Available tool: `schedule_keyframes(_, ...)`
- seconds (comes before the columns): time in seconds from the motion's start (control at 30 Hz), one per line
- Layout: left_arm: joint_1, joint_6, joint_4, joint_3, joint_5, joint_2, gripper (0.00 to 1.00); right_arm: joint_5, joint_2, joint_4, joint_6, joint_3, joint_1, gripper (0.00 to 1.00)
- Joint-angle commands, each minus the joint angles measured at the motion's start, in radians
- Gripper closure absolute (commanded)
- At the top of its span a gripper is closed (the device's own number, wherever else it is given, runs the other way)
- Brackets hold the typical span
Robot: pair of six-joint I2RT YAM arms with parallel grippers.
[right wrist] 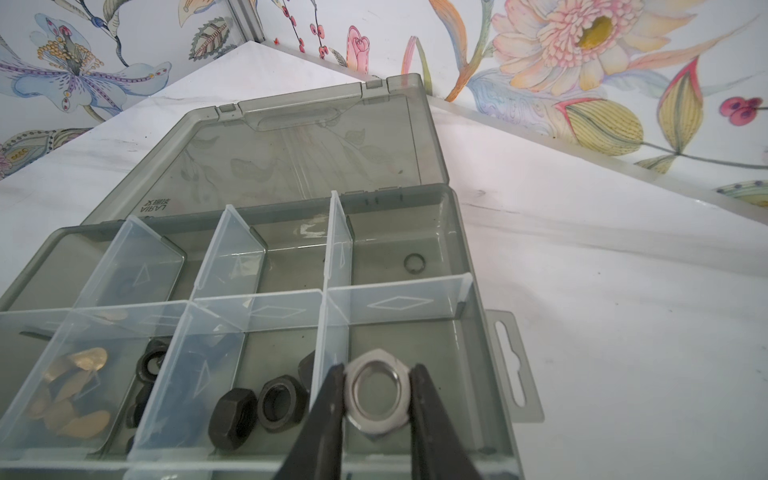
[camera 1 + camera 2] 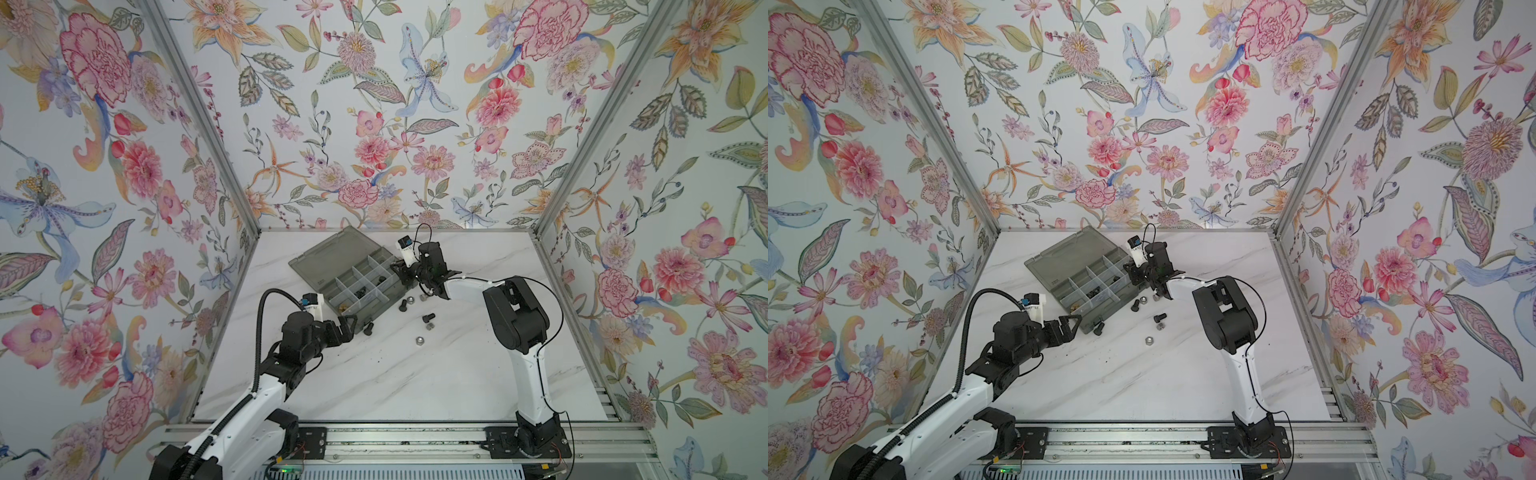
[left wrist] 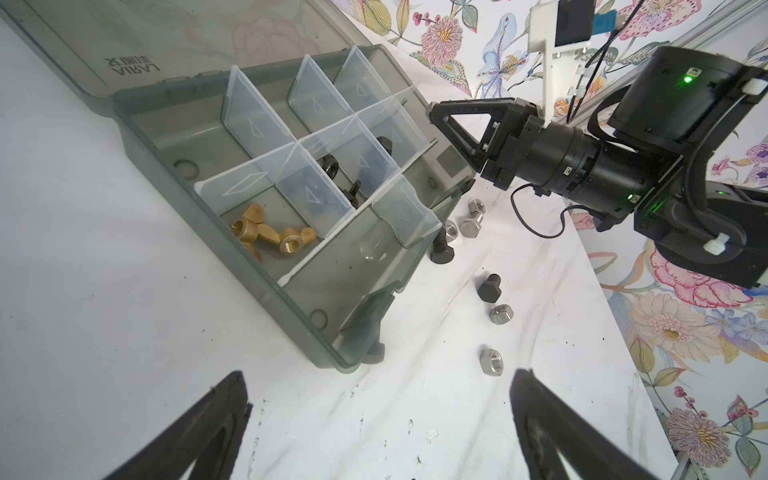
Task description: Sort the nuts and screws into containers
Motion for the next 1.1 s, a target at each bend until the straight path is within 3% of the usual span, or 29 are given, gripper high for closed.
schedule_keyframes(0.0,0.01,-0.01,0.016,-0.017,0.022,-0.006,0.01,0.008,0.01,-0.019,0.009,0.018,0.007,0.73)
schedule_keyframes(0.17,0.011,-0.01,0.02,-0.017,0.022,-0.004,0.01,0.008,0.008,-0.03,0.007,0.027,0.006,0.59)
schedule_keyframes(0.33,0.011,-0.011,0.024,-0.02,0.023,-0.002,0.01,-0.001,-0.038,-0.035,0.006,0.013,0.007,0.56)
schedule_keyframes(0.7,0.011,-0.015,0.034,-0.015,0.021,0.008,0.0,-0.039,-0.377,-0.063,0.07,-0.239,0.024,0.47)
schedule_keyframes(1.07,0.011,-0.014,0.022,0.023,0.009,0.026,0.0,0.118,-0.627,-0.192,0.083,-0.516,0.143,0.41)
